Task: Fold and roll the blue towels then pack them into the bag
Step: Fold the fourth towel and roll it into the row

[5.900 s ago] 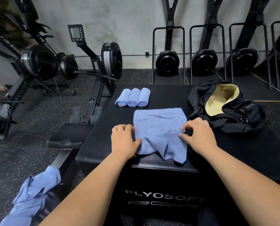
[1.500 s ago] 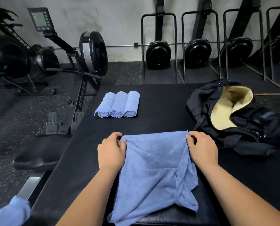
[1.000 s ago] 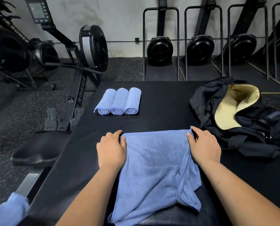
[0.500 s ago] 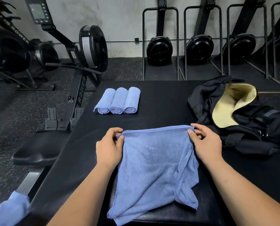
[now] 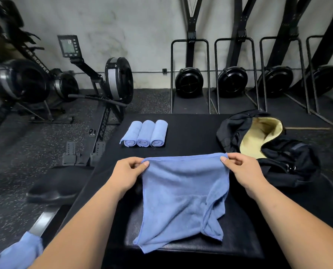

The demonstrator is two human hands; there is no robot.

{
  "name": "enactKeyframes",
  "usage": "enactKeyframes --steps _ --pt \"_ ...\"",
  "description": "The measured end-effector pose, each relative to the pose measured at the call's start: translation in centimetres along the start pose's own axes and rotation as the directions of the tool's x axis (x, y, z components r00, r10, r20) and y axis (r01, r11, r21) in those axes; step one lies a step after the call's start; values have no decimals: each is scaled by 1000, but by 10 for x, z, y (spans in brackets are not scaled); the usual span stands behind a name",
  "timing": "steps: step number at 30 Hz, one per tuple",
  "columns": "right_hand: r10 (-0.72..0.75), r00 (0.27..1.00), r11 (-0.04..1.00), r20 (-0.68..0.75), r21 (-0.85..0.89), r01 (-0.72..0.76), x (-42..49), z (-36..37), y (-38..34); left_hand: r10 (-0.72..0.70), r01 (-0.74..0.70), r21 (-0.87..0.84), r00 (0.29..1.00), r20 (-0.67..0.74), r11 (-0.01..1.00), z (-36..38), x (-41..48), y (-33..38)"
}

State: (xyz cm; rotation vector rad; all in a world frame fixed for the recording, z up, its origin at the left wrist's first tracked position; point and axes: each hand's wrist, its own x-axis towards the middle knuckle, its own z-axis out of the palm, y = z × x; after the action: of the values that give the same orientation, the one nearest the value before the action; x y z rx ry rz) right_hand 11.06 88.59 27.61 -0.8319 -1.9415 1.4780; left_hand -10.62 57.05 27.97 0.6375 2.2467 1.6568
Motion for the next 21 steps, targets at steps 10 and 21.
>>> enactKeyframes --steps 10,21 --pt "-123 992 992 7 41 122 -34 -47 -100 135 -135 21 991 4 991 -48 -36 91" --pt "-370 923 929 -102 -50 367 -74 -70 -191 280 -282 3 949 -144 959 -84 -74 178"
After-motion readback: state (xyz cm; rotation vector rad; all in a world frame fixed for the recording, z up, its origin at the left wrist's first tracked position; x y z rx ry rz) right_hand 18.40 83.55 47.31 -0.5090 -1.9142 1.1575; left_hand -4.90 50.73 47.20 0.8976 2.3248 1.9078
